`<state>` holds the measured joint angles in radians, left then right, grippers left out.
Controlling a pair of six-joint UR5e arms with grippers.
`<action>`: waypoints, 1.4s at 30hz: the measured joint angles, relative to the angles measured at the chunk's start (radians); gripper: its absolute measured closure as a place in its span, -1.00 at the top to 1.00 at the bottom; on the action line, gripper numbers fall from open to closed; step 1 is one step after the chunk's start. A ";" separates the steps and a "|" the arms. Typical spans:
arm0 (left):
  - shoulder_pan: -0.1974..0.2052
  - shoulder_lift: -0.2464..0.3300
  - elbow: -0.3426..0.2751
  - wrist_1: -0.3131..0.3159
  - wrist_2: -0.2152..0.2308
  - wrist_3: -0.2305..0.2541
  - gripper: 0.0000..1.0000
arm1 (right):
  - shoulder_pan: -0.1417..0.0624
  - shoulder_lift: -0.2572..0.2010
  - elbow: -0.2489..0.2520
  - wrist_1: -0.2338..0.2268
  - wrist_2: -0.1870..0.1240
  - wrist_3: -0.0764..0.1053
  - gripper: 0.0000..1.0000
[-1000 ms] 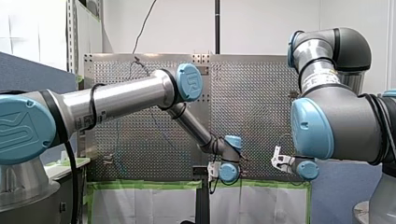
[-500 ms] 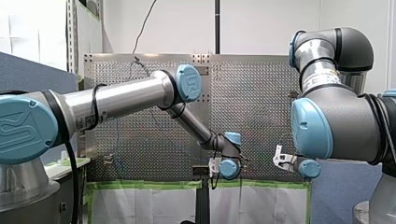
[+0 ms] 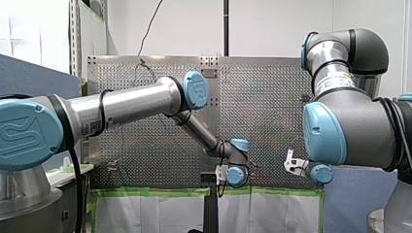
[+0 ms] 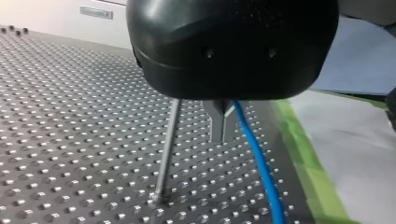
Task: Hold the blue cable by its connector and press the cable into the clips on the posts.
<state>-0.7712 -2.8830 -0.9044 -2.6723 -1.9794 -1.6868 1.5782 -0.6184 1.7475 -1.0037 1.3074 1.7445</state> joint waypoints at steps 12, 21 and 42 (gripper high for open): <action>0.010 -0.026 0.020 -0.013 0.020 0.002 -1.00 | -0.002 0.001 -0.018 -0.001 0.000 0.001 -1.00; 0.023 -0.026 0.022 -0.014 0.033 0.003 -1.00 | -0.007 0.038 -0.054 0.018 0.001 -0.005 -1.00; 0.065 -0.026 0.068 -0.011 0.019 0.022 -1.00 | -0.017 0.078 -0.166 0.049 0.030 -0.006 -1.00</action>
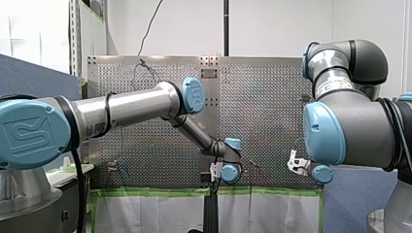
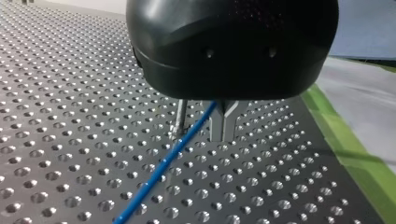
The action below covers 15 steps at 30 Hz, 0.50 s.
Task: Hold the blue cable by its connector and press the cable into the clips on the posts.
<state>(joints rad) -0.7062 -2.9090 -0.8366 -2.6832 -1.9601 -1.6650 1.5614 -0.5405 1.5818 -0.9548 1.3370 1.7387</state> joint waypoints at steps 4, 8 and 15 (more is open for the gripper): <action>0.001 0.000 0.013 -0.001 0.001 0.001 -1.00 | -0.002 0.000 -0.004 -0.006 -0.001 0.006 -1.00; 0.002 0.000 0.027 -0.001 0.007 0.001 -1.00 | -0.003 0.001 -0.013 -0.008 -0.002 0.010 -1.00; 0.001 0.000 0.044 -0.001 0.027 0.001 -1.00 | -0.004 0.001 -0.025 -0.023 -0.024 0.012 -1.00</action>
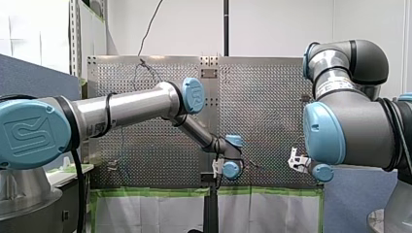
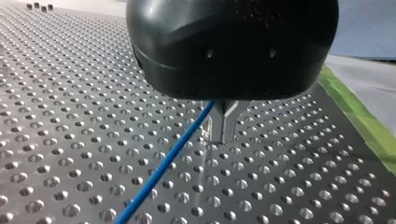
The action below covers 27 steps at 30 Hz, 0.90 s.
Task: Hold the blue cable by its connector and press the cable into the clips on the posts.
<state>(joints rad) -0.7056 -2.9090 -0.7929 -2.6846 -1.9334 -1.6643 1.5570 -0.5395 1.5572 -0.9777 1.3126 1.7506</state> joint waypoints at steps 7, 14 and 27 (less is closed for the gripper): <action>-0.004 0.000 -0.005 0.001 0.002 0.000 -1.00 | 0.000 0.000 -0.001 -0.015 -0.026 -0.001 -1.00; -0.003 0.000 -0.017 0.003 -0.001 0.000 -1.00 | 0.002 0.000 -0.001 -0.022 -0.042 -0.001 -1.00; -0.003 0.000 -0.020 0.014 -0.024 0.002 -1.00 | 0.008 0.000 -0.007 -0.042 -0.089 -0.001 -1.00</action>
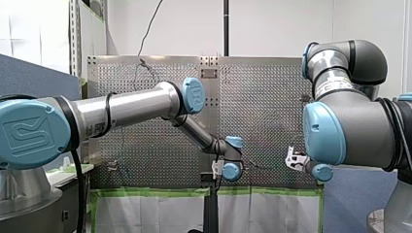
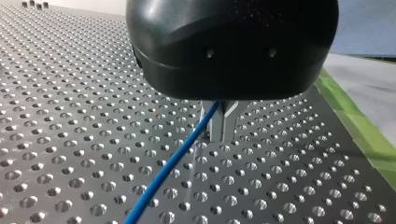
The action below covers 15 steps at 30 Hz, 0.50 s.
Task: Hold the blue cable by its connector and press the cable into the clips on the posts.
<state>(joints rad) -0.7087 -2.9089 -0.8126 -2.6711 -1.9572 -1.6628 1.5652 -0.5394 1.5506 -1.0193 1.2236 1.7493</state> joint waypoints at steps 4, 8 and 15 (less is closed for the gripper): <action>0.001 0.000 0.000 0.003 -0.005 0.000 -1.00 | -0.001 0.000 -0.001 -0.004 -0.001 0.001 -1.00; 0.002 0.000 0.000 0.003 -0.005 0.000 -1.00 | -0.001 0.000 -0.002 -0.005 -0.001 0.001 -1.00; 0.002 0.000 0.000 0.003 -0.006 0.000 -1.00 | -0.001 0.000 -0.002 -0.008 -0.001 0.001 -1.00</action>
<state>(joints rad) -0.7067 -2.9089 -0.8126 -2.6678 -1.9635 -1.6627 1.5640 -0.5394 1.5484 -1.0274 1.2228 1.7506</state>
